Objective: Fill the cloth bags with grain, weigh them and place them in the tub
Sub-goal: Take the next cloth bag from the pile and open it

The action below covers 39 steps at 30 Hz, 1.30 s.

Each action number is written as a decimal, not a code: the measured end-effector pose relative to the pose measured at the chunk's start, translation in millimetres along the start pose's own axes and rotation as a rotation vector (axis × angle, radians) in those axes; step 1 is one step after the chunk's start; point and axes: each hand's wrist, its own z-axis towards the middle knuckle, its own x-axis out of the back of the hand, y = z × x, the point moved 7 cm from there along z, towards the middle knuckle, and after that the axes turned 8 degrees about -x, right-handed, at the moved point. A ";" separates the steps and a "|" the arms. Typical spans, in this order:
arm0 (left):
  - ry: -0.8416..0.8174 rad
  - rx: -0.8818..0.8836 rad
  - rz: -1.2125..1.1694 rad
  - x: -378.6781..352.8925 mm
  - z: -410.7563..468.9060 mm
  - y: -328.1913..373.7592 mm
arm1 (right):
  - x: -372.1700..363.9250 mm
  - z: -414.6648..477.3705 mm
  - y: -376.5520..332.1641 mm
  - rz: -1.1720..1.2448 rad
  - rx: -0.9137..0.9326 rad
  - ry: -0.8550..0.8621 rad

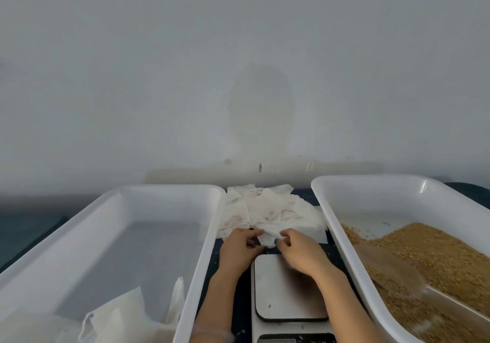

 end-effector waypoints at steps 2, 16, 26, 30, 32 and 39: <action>0.006 0.005 0.036 2.4 3.5 -1.1 | -1.9 -0.3 -5.9 -0.039 0.025 -0.005; 0.353 0.034 -0.583 11.8 -4.0 -2.3 | 3.7 0.1 -11.6 -0.040 0.181 0.092; 0.456 -0.314 -0.526 29.8 -15.5 41.9 | 14.3 -9.9 -16.8 0.041 0.288 0.321; 0.546 -0.396 -0.575 38.2 -21.2 51.1 | 25.1 -14.5 -21.9 0.042 0.273 0.480; 0.570 -0.403 -0.575 41.0 -23.2 50.5 | 28.0 -16.0 -22.4 0.086 0.268 0.513; 0.501 -0.291 -0.472 38.2 -17.4 38.3 | 28.1 -15.7 -17.0 0.290 0.238 0.484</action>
